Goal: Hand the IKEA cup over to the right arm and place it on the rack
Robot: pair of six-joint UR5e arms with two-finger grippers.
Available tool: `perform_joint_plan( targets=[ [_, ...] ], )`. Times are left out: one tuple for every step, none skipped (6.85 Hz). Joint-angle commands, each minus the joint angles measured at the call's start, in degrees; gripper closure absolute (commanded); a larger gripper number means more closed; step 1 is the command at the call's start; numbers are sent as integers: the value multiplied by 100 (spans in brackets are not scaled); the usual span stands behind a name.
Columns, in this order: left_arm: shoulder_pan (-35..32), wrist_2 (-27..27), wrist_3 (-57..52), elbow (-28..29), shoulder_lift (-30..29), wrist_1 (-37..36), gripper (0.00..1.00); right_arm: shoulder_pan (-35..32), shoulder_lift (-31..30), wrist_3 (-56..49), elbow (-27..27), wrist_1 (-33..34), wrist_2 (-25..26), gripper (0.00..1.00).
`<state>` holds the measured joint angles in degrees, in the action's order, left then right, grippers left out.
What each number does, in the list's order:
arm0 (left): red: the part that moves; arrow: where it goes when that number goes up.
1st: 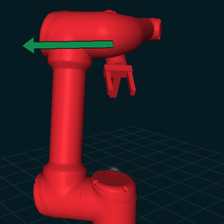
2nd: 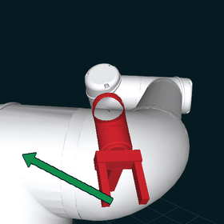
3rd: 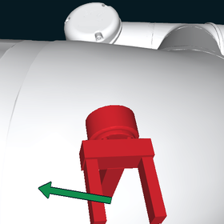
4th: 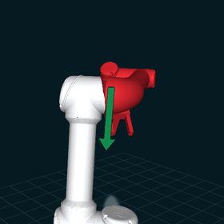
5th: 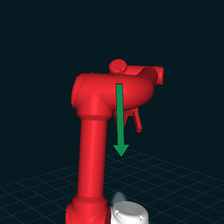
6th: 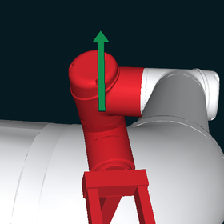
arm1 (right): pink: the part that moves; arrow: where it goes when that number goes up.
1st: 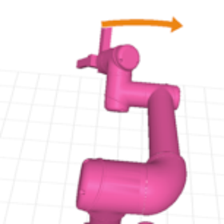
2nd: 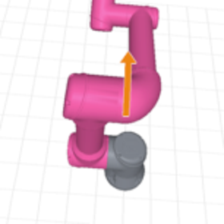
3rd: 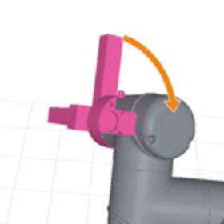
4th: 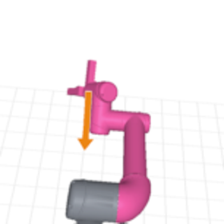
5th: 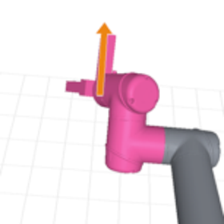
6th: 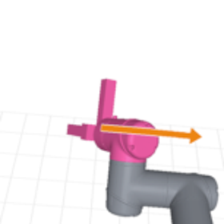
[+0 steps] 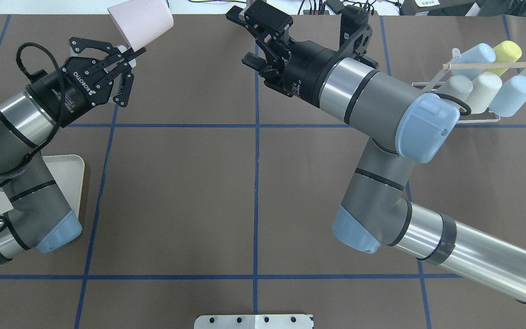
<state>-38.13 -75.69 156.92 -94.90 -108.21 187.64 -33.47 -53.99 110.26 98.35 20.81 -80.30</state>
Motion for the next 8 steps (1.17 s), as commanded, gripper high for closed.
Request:
perform_joint_plan(
  targets=[
    [418, 483, 41, 7, -347, -16, 100, 16, 2, -31, -123, -24, 6, 0],
    [551, 555, 23, 7, -376, -51, 100, 25, 11, -39, -193, -50, -3, 0],
    [657, 555, -73, 7, -437, -61, 100, 25, 11, -39, -194, -51, 6, 0],
    [815, 660, -344, 16, -559, -95, 100, 25, 11, -39, -202, -51, 6, 0],
    [964, 791, -390, 33, -639, -104, 100, 34, 20, -39, -203, -51, 6, 0],
    [1044, 801, -390, 25, -692, -226, 100, 51, 46, -39, -203, -51, 6, 0],
    [1053, 810, -390, 25, -753, -254, 100, 77, 55, -31, -203, -51, 23, 0],
    [1106, 828, -390, 25, -754, -254, 100, 121, 55, -31, -203, -51, 84, 0]
  ],
)
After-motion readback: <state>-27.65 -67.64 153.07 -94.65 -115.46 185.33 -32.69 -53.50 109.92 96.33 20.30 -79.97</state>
